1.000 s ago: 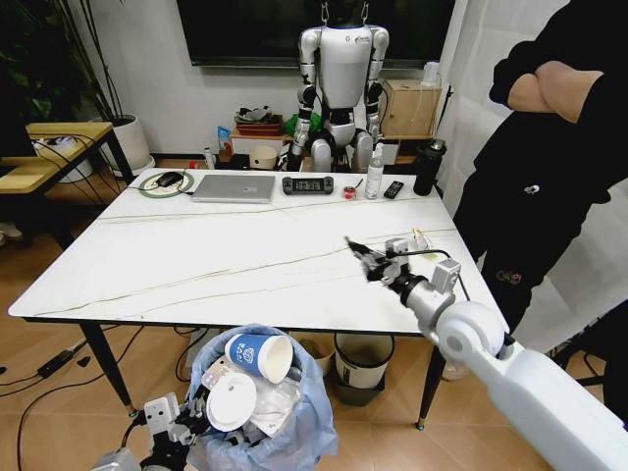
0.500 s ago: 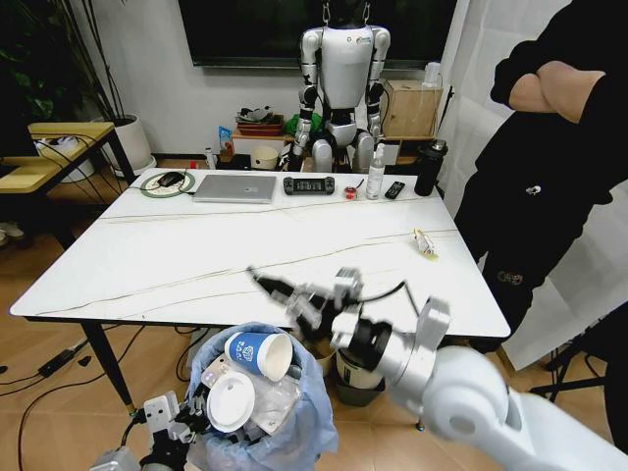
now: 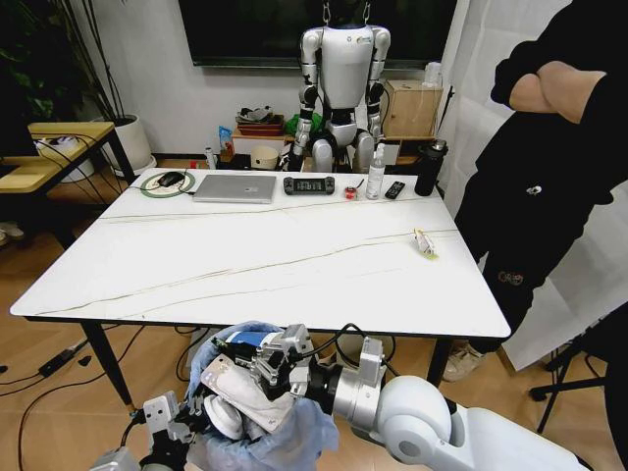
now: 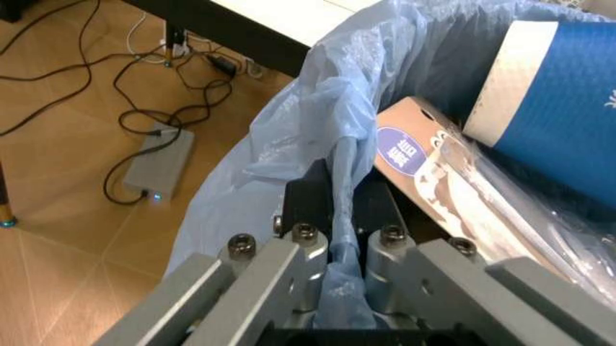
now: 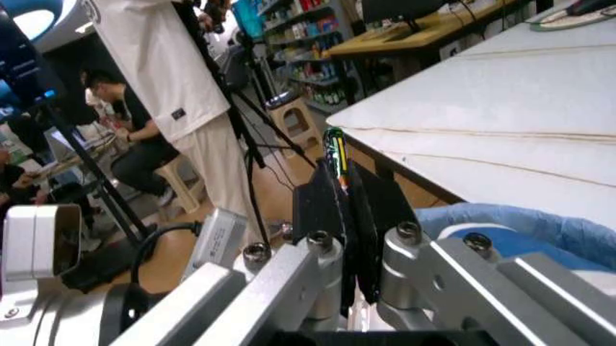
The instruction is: Pick up the trash bin and place the trash from the table into it.
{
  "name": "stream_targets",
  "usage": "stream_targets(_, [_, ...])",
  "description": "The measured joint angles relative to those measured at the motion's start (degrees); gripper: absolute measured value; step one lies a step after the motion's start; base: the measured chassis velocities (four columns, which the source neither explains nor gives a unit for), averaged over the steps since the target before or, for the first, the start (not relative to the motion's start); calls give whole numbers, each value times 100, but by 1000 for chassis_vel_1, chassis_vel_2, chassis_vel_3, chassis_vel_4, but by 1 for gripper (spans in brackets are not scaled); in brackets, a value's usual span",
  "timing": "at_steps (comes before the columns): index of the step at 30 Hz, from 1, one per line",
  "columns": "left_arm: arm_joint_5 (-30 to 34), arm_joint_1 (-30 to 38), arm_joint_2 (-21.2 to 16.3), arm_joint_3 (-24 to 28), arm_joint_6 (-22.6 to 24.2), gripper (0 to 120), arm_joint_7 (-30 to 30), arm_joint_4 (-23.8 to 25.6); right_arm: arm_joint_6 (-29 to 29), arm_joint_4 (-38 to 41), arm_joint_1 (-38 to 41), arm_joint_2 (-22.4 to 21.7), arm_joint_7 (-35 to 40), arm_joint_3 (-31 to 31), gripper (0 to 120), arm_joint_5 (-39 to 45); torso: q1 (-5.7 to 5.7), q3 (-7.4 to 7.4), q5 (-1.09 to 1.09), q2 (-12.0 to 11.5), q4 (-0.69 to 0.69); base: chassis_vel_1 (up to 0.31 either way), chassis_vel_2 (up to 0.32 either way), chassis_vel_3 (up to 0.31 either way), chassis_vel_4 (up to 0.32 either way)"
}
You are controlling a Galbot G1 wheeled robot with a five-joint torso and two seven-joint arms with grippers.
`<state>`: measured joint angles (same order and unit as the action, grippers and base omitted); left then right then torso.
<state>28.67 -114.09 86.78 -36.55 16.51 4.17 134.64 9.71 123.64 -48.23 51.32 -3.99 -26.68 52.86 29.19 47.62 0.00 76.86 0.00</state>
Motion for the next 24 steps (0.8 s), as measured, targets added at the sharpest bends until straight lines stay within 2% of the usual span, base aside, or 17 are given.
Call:
stream_targets(15, [-27, -14, 6, 18, 9, 0, 17, -11, -22, -16, -198, -150, -8, -9, 0, -369, 0, 0, 0, 0, 0, 0, 0, 0, 0])
stream_targets(20, [-25, -37, 5, 25, 25, 0, 50, 13, -71, -10, -294, -212, -9, 9, 15, -506, 0, 0, 0, 0, 0, 0, 0, 0, 0])
stream_targets(23, [-3, -53, 5, 40, 54, 0, 96, 19, -103, -2, -313, -239, -8, 28, 30, -555, 0, 0, 0, 0, -1, 0, 0, 0, 0])
stream_targets(24, [-3, -53, 5, 40, 54, 0, 96, 19, -103, -2, -313, -239, -8, 28, 30, -555, 0, 0, 0, 0, -1, 0, 0, 0, 0])
